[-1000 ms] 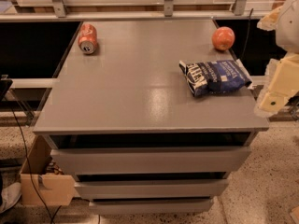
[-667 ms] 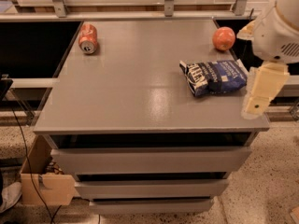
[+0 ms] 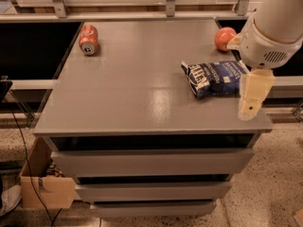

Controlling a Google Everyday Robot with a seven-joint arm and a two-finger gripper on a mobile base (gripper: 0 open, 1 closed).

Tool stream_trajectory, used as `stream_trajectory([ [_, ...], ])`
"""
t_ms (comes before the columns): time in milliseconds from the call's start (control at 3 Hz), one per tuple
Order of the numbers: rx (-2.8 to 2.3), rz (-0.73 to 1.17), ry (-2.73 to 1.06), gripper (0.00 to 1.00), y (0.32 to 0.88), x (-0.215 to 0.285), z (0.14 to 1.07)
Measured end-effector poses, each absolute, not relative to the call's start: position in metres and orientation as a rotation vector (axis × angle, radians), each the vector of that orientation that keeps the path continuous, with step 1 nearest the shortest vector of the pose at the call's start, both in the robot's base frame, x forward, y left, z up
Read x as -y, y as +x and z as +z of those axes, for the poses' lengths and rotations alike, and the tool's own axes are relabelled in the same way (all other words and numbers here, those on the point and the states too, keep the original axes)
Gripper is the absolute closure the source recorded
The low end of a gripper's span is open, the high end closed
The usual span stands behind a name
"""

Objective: Pick blue chip bag

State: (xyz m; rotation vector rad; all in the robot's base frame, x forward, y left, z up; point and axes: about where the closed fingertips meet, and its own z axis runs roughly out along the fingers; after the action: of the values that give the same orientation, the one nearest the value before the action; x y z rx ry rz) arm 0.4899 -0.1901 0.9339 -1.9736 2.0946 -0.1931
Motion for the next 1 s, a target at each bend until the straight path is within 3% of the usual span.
stream_trajectory([
  [1000, -2.013, -0.358, -2.115, 0.00, 0.543, 0.195, 0.920],
])
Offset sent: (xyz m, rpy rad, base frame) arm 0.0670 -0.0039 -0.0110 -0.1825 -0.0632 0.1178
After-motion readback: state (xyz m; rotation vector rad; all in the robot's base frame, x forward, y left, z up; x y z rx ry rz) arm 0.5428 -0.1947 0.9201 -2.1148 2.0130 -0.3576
